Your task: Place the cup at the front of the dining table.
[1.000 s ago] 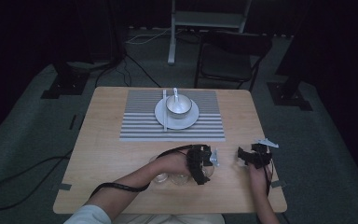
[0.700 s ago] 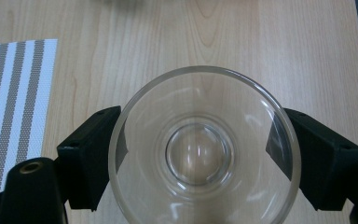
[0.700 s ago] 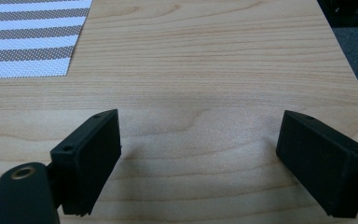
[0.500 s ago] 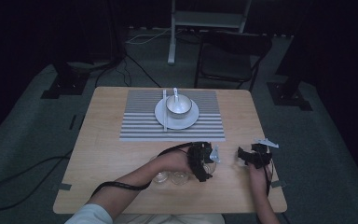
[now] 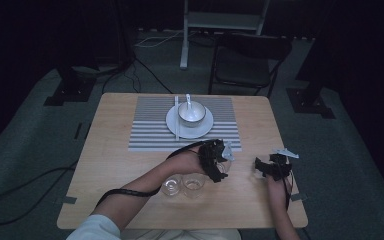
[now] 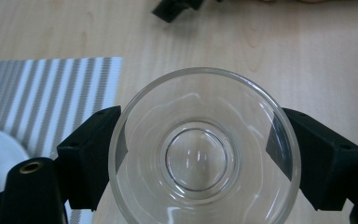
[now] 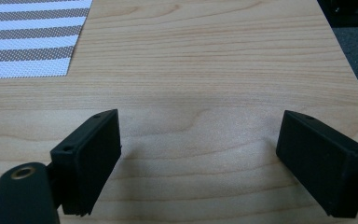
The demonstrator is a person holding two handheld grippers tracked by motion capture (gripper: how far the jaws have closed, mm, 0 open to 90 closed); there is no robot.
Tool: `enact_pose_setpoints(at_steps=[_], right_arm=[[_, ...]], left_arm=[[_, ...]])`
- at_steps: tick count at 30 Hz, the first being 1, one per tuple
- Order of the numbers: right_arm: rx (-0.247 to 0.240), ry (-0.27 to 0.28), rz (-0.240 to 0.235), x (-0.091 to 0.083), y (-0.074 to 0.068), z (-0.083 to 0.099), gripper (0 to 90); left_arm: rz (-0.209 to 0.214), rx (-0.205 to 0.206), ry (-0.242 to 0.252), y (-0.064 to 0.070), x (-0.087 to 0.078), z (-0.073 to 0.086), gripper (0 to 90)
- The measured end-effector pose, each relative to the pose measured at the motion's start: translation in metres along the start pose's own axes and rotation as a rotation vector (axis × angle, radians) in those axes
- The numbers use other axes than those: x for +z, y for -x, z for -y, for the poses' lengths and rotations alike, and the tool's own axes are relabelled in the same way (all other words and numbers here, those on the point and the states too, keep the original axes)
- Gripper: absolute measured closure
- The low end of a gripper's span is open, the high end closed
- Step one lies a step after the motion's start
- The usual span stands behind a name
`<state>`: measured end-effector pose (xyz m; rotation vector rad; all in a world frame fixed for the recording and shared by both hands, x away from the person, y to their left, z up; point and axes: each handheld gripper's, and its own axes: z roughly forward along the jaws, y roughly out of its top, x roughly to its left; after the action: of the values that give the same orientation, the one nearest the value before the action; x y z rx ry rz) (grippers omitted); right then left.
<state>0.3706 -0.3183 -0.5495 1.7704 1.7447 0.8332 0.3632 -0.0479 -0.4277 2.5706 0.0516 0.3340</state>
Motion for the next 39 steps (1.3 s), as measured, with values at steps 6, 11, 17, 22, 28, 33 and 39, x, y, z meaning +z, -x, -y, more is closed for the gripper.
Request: enact_pose_setpoints(at_steps=[6,11,17,22,28,33,39], right_arm=[[0.001,0.0,-0.001,0.0,0.0,0.0,13.1],[0.002,-0.001,0.001,0.0,0.0,0.0,13.1],[-0.004,-0.002,0.005,0.0,-0.001,0.0,13.1],[-0.004,-0.002,0.007,0.0,-0.001,0.0,13.1],[-0.009,-0.001,0.012,0.0,-0.001,0.0,13.1],[-0.009,-0.002,0.013,0.0,-0.001,0.0,13.1],[-0.01,-0.003,0.016,0.0,-0.001,0.0,13.1]], left_arm=[[-0.022,-0.032,-0.001,-0.013,-0.004,0.006,18.3],[-0.057,-0.04,-0.002,-0.024,-0.014,0.013,18.3],[-0.097,-0.09,-0.008,-0.039,-0.025,0.026,18.3],[-0.115,-0.111,-0.029,-0.051,-0.035,0.038,18.2],[-0.141,-0.158,-0.04,-0.066,-0.051,0.054,18.3],[-0.167,-0.19,-0.047,-0.076,-0.061,0.067,18.3],[-0.192,-0.247,-0.08,-0.088,-0.068,0.092,18.3]])
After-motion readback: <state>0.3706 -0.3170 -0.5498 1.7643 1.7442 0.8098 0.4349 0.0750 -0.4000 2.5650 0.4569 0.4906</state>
